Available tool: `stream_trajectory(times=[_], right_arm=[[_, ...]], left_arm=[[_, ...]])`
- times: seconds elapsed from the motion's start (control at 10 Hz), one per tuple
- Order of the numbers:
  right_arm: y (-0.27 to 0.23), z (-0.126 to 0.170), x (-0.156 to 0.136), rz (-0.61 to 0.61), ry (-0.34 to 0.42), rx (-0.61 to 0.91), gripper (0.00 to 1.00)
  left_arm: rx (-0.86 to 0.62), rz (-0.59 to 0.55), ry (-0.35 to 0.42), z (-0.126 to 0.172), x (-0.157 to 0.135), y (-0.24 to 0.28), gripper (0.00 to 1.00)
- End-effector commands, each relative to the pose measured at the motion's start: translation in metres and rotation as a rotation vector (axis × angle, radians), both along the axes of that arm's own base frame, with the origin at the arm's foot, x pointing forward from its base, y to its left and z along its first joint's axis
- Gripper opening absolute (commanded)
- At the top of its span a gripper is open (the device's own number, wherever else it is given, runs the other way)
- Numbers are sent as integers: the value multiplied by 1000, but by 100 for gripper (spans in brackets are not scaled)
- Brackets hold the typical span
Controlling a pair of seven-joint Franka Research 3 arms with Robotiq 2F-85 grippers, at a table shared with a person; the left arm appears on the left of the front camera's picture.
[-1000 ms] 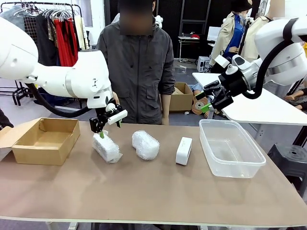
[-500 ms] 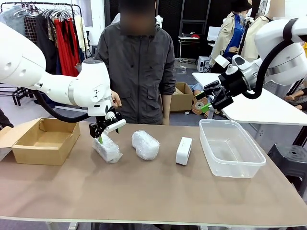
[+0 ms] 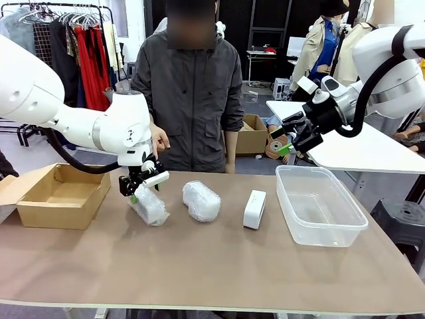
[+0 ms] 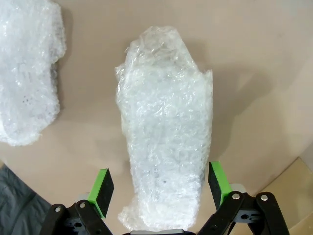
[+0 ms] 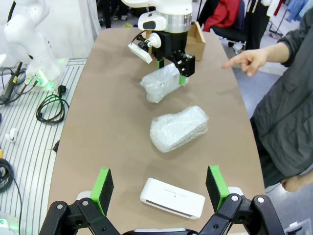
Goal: Separate and place wrapped and unwrapped clocks.
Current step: Pick up the Digital clock indicated by the person.
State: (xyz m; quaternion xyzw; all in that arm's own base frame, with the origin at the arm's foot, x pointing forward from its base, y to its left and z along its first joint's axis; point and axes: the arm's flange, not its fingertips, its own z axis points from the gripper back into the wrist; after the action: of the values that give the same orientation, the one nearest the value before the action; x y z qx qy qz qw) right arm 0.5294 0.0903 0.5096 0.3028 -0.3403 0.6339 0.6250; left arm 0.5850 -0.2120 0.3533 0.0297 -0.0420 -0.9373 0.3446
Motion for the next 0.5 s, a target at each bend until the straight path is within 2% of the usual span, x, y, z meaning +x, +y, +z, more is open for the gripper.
stream_trajectory(times=[0.0,0.4], right_arm=[[0,0,0,7,0,-6,100],[0,0,0,7,0,-6,100]], left_arm=[[10,-6,4,6,0,0,100],[26,-13,44,-9,-8,-11,100]])
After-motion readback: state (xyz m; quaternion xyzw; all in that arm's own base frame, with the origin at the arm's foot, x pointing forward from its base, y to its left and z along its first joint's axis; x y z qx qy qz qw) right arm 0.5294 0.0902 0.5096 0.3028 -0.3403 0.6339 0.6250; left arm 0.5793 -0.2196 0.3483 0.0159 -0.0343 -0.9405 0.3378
